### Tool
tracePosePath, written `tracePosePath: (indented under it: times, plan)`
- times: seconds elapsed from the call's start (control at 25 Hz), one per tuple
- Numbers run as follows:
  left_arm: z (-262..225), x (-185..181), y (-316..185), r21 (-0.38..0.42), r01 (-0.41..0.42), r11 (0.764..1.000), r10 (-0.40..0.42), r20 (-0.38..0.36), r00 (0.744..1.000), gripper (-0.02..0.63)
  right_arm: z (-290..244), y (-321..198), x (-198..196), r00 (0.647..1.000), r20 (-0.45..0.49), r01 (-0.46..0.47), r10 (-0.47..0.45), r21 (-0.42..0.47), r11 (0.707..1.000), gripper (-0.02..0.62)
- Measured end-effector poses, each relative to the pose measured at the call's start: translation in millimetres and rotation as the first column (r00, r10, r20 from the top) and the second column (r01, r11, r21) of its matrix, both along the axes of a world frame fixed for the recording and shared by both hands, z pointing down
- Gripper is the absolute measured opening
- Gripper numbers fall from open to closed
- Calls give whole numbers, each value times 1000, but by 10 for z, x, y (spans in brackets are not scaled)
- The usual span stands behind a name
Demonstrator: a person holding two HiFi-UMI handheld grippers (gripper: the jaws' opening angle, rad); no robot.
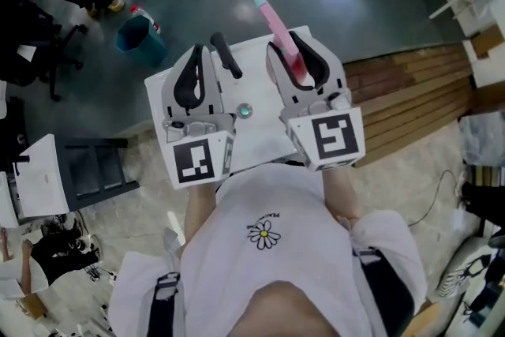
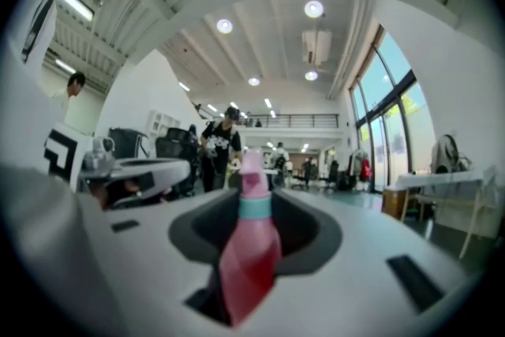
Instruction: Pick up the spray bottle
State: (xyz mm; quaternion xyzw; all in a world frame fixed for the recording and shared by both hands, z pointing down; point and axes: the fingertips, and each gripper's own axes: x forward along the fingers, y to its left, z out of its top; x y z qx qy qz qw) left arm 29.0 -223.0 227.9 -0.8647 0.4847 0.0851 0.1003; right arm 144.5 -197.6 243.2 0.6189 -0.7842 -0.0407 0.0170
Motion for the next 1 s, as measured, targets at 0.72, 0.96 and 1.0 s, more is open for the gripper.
tracePosePath:
  times: [0.72,0.96,1.0]
  plan:
    - [67,-102,-51,-26,45,999,-46,-19,999,18,101,32,78,1000,-8,5,-6,-22,1000,155]
    - [70,-189,-73,-32,71,997,-72,-23,997,18,135,19,69,1000,-12,9,-10,-41,999,155]
    - [68,-199,-76,-33,74,997,-75,-23,997,18,142,17,76,1000,-13,4,-4,-50,999,155]
